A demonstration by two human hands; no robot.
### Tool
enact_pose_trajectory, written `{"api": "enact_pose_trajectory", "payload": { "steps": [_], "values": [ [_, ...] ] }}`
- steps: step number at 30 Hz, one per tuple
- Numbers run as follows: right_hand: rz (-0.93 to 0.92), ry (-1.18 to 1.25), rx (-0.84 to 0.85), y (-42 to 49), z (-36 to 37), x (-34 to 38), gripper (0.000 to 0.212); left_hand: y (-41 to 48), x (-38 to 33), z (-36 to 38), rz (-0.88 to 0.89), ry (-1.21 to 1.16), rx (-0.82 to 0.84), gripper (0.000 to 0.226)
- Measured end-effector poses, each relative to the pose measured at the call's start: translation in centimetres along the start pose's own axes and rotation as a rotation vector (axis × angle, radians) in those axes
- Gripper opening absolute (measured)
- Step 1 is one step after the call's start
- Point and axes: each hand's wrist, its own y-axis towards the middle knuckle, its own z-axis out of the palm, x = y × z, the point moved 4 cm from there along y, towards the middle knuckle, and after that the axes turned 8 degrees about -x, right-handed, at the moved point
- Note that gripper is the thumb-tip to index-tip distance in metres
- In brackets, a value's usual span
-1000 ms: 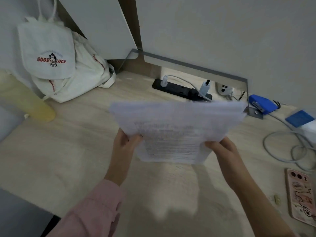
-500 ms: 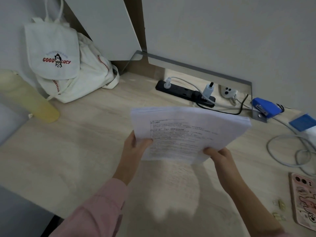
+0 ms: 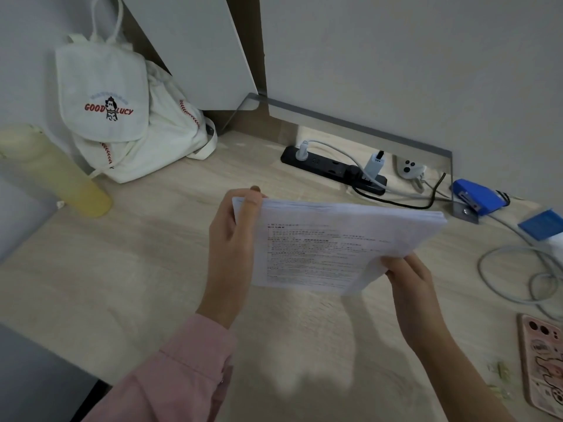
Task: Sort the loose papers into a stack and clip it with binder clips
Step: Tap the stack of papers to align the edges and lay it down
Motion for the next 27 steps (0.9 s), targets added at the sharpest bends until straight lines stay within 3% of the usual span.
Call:
{"api": "enact_pose_trajectory", "payload": {
  "steps": [8, 11, 14, 20, 24, 27],
  "values": [
    [-0.143, 0.081, -0.061, 0.1, -0.6, 3.2, 0.031, -0.1, -1.4, 0.9, 0.100, -0.095, 0.114, 0.022],
    [-0.069, 0.055, -0.101, 0.5, -1.2, 1.5, 0.031, -0.7, 1.6, 0.5, 0.041, -0.017, 0.210, 0.028],
    [0.027, 0.048, -0.156, 0.5, -1.4, -0.7, 0.032, -1.6, 4.5, 0.9, -0.062, -0.007, 0.183, 0.025],
    [-0.034, 0.130, -0.168, 0.4, -2.5, 0.3, 0.029, -2.0, 3.4, 1.6, -0.001, -0.033, 0.193, 0.026],
    [0.053, 0.036, -0.129, 0.4, -1.6, -2.1, 0.032, -2.3, 6.2, 1.2, -0.141, -0.016, 0.131, 0.029],
    [0.062, 0.061, -0.163, 0.8, -1.9, -2.1, 0.029, -2.1, 6.2, 1.3, -0.132, -0.019, 0.102, 0.026]
  ]
}}
